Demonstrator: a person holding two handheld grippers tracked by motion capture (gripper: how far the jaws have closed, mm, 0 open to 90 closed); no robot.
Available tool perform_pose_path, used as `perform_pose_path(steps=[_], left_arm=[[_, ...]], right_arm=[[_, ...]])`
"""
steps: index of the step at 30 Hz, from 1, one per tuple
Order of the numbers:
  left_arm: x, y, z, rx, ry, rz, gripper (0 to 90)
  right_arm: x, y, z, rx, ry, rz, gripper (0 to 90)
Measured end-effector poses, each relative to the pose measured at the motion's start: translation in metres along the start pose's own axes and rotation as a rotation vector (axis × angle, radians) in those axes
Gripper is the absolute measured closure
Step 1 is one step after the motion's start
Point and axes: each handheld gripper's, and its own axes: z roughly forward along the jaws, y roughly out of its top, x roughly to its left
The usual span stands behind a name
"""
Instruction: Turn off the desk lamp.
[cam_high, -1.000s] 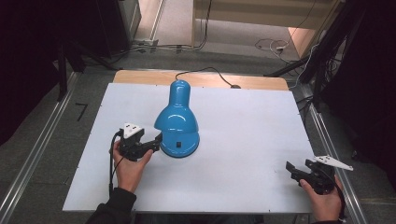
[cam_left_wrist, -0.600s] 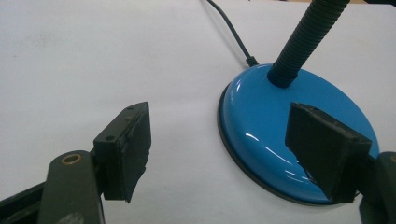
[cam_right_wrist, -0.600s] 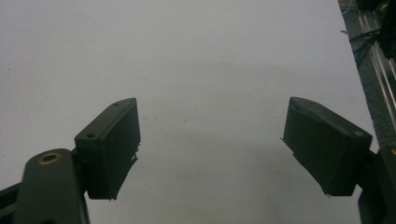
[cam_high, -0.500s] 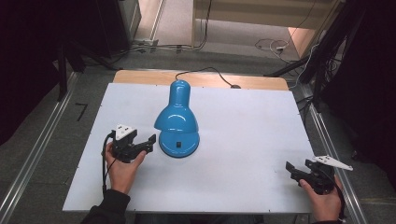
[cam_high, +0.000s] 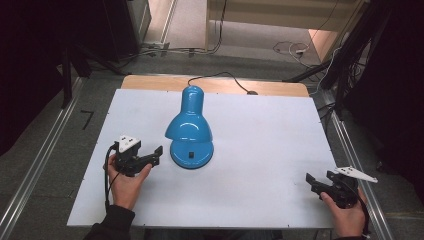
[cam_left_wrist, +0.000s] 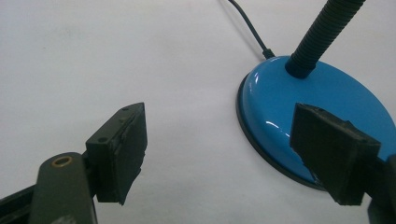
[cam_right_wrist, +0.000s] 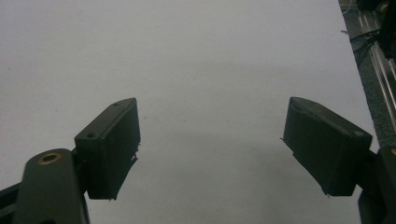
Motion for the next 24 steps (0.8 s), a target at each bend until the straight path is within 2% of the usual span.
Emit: perform_pose_path(steps=[8, 24], left_arm=[[0.008, -0.002, -0.006, -0.003, 0.006, -0.019, 19.5], [0.013, -0.007, -0.017, 0.005, 0.016, -0.016, 18.9]], right_arm=[[0.0, 0.0, 0.0, -0.001, -0.001, -0.002, 17.5], [0.0, 0.0, 0.0, 0.001, 0.0, -0.002, 17.5]])
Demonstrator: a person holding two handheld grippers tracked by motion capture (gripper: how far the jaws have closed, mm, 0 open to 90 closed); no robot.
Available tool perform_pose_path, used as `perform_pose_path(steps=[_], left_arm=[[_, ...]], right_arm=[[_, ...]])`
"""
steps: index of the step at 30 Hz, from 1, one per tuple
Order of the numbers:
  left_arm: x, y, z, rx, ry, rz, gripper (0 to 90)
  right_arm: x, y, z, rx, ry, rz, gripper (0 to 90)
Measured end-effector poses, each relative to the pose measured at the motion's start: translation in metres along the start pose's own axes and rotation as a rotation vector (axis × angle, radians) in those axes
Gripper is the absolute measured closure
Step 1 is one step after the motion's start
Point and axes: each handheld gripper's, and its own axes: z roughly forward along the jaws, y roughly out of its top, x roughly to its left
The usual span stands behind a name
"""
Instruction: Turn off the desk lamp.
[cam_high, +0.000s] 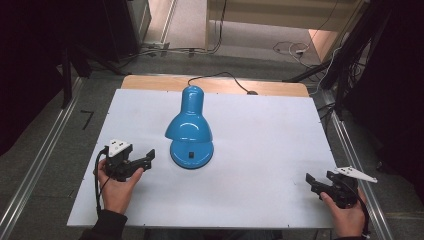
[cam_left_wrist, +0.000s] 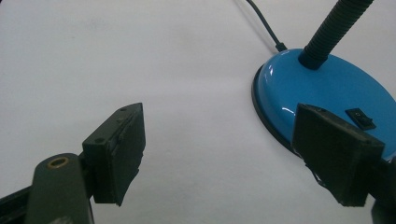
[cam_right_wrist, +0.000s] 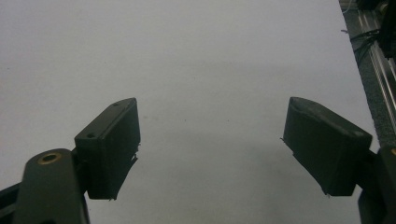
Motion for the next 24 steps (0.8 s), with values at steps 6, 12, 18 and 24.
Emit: perform_pose_path(steps=[6, 12, 18, 24], left_arm=[[0.002, -0.003, -0.004, 0.005, 0.009, 0.003, 18.4], [0.003, -0.005, -0.01, 0.002, 0.011, 0.004, 18.0], [0.001, -0.007, -0.015, -0.002, 0.007, 0.009, 18.0], [0.003, -0.009, -0.021, -0.002, 0.006, 0.005, 18.0]], right_arm=[[0.0, 0.0, 0.0, 0.0, -0.001, 0.0, 17.5], [0.0, 0.0, 0.0, 0.002, -0.001, 0.0, 17.5], [0.0, 0.0, 0.0, 0.001, 0.0, -0.004, 17.5], [0.0, 0.0, 0.0, 0.002, -0.003, 0.001, 17.5]])
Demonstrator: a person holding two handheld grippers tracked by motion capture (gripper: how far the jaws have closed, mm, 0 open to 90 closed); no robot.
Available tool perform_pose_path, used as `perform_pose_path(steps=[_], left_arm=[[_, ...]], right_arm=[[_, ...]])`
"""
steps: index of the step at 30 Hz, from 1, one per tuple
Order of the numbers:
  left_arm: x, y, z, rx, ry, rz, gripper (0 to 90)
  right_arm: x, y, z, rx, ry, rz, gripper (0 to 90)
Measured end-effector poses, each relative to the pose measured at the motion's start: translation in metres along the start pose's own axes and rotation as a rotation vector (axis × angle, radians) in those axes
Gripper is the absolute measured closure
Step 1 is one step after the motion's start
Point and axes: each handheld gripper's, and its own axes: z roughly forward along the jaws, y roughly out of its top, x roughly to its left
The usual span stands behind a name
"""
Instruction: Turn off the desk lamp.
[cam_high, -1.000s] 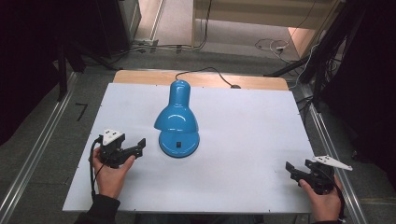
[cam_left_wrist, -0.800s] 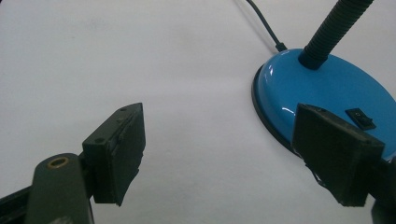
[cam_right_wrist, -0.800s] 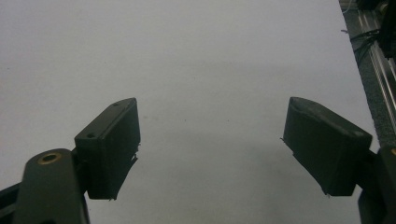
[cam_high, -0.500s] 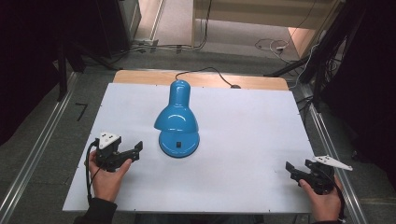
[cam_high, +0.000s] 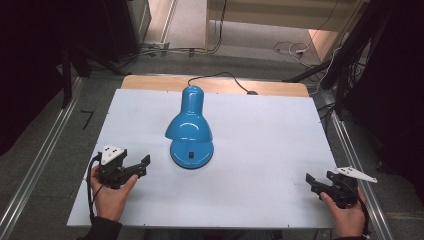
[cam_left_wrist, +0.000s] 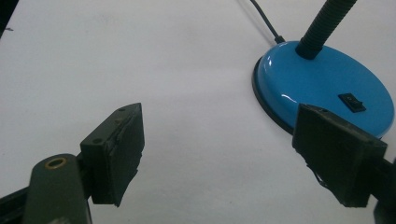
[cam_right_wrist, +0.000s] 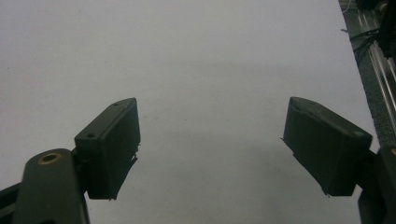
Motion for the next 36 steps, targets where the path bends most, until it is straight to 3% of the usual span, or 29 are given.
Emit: perform_pose_path(steps=[36], left_arm=[[0.015, -0.011, -0.025, 0.005, 0.002, -0.031, 18.0]], right_arm=[[0.0, 0.0, 0.0, 0.003, -0.003, -0.003, 17.5]])
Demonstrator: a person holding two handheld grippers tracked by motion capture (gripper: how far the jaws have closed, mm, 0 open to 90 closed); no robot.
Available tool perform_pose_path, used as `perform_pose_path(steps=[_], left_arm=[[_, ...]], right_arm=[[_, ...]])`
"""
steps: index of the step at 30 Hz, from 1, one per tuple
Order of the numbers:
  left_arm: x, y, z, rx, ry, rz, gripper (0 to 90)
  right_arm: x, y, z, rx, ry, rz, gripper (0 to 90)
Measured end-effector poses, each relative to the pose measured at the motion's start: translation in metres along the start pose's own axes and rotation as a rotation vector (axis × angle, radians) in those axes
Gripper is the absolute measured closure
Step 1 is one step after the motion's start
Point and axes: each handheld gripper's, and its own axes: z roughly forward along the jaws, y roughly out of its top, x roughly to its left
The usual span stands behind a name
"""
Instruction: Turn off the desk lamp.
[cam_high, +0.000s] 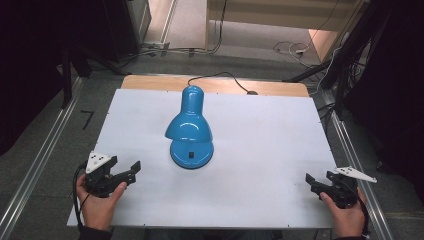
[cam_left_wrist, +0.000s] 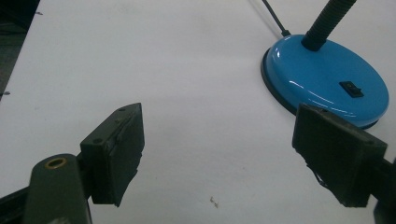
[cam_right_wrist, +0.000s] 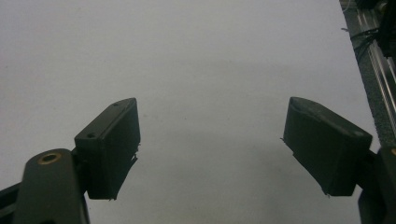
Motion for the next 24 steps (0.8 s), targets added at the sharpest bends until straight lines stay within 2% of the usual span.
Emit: perform_pose_path(steps=[13, 24], left_arm=[[0.006, -0.006, -0.01, -0.001, -0.001, -0.003, 18.0], [0.013, -0.013, -0.02, 0.007, 0.018, -0.006, 18.0]], right_arm=[[0.0, 0.0, 0.0, 0.0, -0.001, 0.001, 17.5], [-0.001, 0.0, -0.001, -0.001, -0.002, 0.005, 17.4]])
